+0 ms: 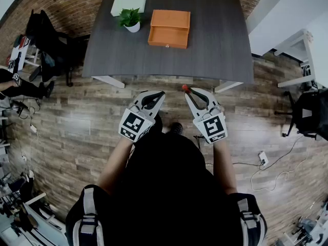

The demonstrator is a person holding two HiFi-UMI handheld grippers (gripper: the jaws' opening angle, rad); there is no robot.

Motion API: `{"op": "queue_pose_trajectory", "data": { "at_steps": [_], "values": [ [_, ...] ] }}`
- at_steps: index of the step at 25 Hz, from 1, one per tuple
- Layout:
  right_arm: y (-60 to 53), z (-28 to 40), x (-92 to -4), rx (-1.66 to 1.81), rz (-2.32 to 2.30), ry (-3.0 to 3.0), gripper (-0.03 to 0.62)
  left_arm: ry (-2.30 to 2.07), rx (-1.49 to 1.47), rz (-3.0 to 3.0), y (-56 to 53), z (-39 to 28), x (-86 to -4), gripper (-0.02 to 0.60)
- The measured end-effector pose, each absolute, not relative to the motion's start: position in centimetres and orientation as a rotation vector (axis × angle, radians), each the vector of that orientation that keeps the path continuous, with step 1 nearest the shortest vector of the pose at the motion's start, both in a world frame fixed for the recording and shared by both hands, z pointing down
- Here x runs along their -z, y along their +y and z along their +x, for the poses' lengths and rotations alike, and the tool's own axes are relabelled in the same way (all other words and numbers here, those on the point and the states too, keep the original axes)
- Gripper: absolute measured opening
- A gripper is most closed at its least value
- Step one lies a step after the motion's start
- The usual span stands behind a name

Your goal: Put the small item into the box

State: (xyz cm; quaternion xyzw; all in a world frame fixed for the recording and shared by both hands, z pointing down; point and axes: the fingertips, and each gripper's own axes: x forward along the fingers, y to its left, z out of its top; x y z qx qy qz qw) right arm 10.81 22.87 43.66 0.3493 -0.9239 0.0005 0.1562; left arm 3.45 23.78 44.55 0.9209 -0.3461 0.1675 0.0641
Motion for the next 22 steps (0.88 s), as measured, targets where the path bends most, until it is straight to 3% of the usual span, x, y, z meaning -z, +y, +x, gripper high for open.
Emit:
{"op": "queue_pose_trajectory", "data": {
  "at_steps": [22],
  "values": [
    [25.3,10.8,-44.5,-0.025,0.957,-2.647,0.066,-1.121,-0.496,2.759,25.4,1.7,-43.9,0.022]
  ]
}}
